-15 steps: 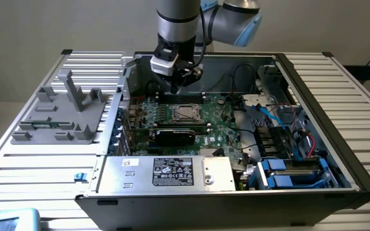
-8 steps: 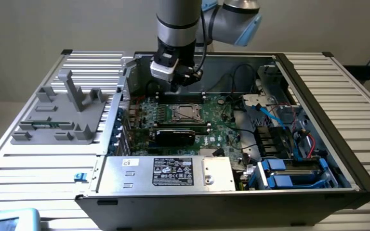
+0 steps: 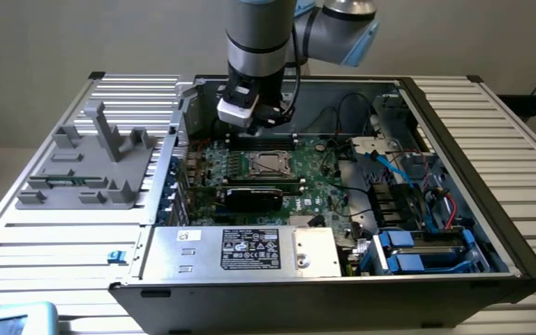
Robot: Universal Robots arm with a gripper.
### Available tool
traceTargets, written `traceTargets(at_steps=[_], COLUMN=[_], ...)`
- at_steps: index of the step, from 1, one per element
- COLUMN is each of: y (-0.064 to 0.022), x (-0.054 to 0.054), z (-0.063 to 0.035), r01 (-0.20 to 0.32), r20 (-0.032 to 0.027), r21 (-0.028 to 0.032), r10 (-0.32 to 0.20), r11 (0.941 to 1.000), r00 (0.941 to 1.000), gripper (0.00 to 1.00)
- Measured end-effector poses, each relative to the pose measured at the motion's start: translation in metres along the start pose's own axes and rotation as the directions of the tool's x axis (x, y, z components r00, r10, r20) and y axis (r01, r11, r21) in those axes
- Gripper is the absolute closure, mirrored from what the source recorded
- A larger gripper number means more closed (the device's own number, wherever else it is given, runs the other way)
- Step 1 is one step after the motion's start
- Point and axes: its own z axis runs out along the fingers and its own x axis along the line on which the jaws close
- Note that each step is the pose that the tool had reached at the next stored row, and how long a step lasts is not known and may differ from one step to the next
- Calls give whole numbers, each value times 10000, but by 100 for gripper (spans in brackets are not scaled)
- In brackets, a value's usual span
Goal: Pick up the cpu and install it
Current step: 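Install the second cpu locking lever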
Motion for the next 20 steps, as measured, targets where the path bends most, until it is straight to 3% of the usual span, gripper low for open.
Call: traceTargets(at_steps=[2,4,6,9,10,20], y=[22,58,95,152,171,249], x=[9,22,38,60,70,105], z=[-5,-15,-25,-28,-26,120], r01=[1,2,3,4,1,-6], r20=[11,47,99,207,237,247], r21=[26,116,235,499,550,531], r10=[-1,-3,-5,-14,-14,-7], r11=[10000,9999,9997,9988,9985,9986], r00=[10000,10000,10000,9998,9997,9997], gripper=[89,89,89,89,89,89])
